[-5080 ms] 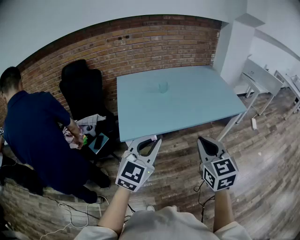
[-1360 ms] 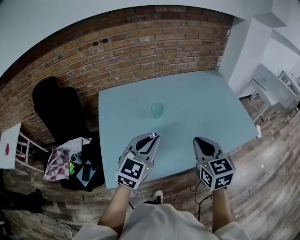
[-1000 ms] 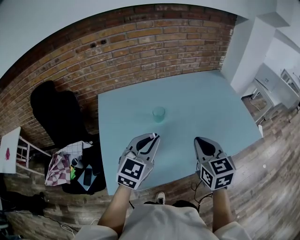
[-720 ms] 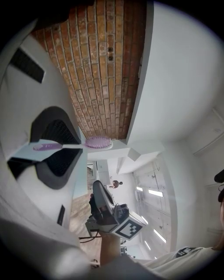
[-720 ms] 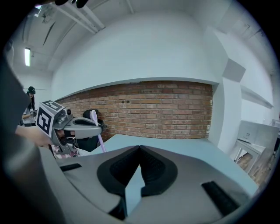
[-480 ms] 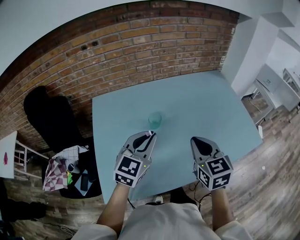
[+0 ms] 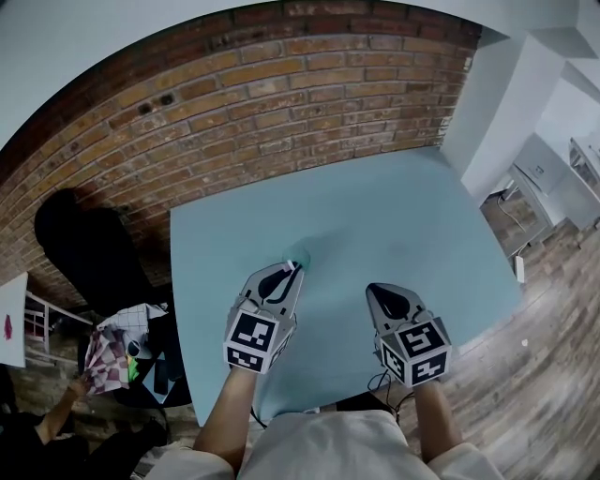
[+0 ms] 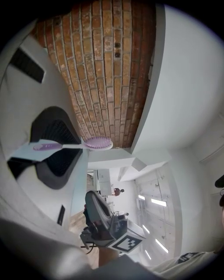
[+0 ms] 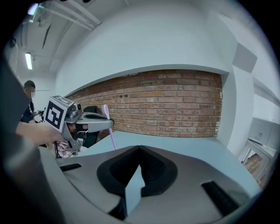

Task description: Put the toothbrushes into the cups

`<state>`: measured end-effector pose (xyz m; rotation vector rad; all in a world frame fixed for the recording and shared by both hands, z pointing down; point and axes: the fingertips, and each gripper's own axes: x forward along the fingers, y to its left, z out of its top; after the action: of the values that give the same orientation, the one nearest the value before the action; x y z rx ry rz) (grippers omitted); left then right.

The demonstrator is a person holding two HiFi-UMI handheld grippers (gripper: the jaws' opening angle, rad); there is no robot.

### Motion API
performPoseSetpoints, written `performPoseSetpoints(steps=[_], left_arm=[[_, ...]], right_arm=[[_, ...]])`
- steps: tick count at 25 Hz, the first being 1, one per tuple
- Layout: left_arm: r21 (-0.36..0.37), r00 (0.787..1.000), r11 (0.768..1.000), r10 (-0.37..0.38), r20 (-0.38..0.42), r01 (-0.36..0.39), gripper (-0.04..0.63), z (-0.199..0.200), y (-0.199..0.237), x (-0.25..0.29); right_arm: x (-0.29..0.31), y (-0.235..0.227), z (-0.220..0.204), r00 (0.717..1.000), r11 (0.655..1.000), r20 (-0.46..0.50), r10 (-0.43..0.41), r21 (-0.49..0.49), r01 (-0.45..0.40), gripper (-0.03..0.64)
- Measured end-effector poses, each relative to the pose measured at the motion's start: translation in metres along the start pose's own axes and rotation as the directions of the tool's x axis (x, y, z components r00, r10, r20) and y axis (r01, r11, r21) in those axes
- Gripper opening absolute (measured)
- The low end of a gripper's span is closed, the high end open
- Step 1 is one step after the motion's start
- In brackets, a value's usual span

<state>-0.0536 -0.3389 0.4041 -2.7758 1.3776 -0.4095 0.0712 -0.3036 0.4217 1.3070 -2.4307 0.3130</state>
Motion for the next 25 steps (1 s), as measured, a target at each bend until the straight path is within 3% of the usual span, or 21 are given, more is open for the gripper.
performPoseSetpoints(steps=[12, 25], left_arm=[[-0.021, 0.996, 0.999, 0.039, -0.085, -0.041, 0.048, -0.038, 0.041, 0.057], [-0.071, 0.981, 0.996, 0.031, -0.191, -0.046, 0.048, -0.098, 0.062, 0.099]], right_arm=[[0.044, -0.034, -0.016, 0.998, 0.998, -0.06, 0.019, 0.054, -0.016, -0.003], [0.079, -0.051, -0.035, 0.991, 0.997, -0.125, 0.044, 0.071, -0.035, -0.003]])
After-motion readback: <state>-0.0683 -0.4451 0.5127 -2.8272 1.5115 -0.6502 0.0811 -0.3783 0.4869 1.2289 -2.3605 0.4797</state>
